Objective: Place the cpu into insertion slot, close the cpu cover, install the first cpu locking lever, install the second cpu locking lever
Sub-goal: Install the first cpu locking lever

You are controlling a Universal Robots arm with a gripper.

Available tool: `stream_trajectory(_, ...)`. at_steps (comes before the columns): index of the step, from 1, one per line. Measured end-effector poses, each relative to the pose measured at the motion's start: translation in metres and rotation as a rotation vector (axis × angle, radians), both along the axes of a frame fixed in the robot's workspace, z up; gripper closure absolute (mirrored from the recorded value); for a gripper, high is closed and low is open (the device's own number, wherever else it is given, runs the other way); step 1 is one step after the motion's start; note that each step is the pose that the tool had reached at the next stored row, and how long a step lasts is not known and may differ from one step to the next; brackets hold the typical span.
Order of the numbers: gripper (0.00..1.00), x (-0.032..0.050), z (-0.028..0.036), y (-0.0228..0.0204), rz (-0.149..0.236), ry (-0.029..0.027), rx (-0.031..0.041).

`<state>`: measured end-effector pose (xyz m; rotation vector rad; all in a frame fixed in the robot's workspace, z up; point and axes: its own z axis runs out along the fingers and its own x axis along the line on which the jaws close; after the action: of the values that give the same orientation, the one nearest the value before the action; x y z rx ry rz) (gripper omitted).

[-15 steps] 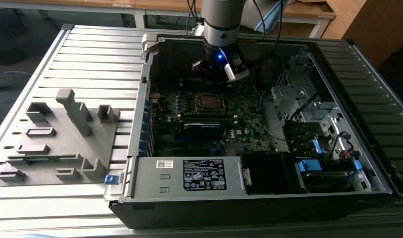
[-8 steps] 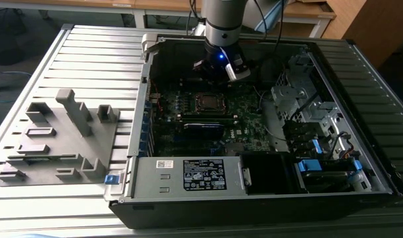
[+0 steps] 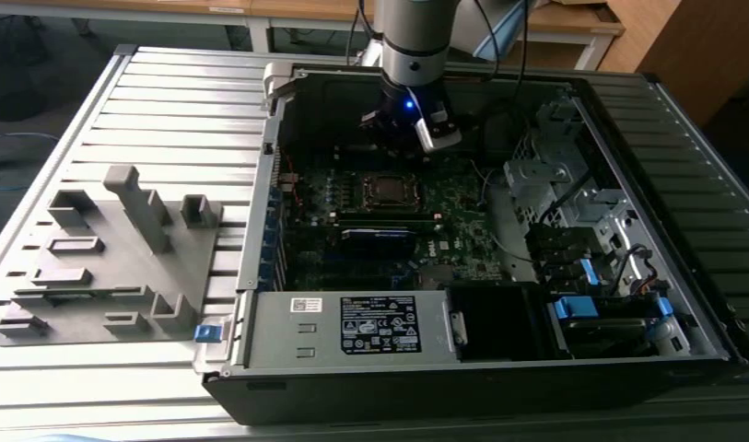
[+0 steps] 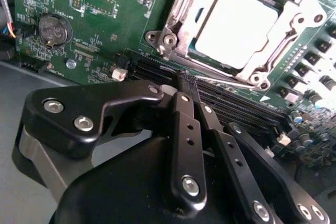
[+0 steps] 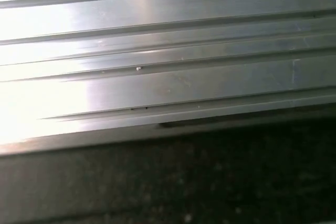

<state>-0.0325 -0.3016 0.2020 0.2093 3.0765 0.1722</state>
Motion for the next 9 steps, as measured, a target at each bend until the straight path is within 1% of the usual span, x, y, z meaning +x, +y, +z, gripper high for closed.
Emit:
stream_trajectory(4, 0.89, 0.0, -0.0001, 0.0013, -0.026, 0.0001, 0.0)
stream_trajectory(9, 0.89, 0.0, -0.0002, 0.0018, -0.03, 0.0, 0.0)
